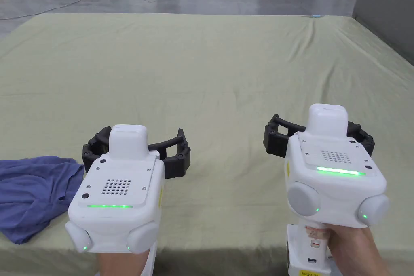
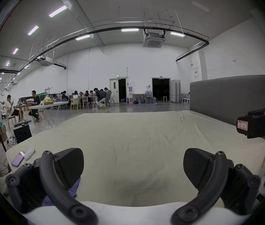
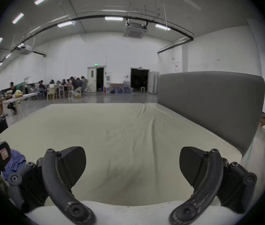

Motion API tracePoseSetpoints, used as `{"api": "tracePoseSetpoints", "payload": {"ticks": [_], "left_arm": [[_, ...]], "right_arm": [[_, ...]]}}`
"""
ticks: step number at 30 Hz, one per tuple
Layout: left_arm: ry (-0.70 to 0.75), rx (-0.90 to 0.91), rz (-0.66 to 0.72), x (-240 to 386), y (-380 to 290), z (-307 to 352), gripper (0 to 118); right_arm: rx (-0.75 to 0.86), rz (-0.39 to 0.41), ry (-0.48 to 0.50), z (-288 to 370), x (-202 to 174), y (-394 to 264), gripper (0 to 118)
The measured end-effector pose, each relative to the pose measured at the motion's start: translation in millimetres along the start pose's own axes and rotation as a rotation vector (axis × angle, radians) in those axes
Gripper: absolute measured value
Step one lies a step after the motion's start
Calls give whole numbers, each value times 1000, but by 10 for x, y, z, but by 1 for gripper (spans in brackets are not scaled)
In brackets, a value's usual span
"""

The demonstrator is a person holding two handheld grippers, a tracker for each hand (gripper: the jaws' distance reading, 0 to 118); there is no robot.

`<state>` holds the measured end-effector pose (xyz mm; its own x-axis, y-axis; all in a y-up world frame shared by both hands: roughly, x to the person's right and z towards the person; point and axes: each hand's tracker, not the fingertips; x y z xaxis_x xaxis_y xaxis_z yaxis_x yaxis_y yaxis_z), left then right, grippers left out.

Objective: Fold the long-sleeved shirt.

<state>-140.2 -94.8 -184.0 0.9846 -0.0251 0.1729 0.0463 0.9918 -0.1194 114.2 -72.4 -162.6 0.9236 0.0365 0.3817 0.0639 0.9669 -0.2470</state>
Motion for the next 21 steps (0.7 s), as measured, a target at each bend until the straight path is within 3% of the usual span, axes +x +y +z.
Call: {"api": "tracePoseSetpoints", "payload": {"ticks": [11, 16, 21], "left_arm": [[2, -5, -4, 2, 0, -5, 117], [4, -5, -11, -3, 5, -7, 117], [3, -1, -9, -1, 21, -14, 117]], "right_arm": [[43, 0, 98, 64, 1, -57, 115], [46, -34, 75, 95, 12, 3, 115], [98, 1, 191, 108, 45, -41, 115]]}}
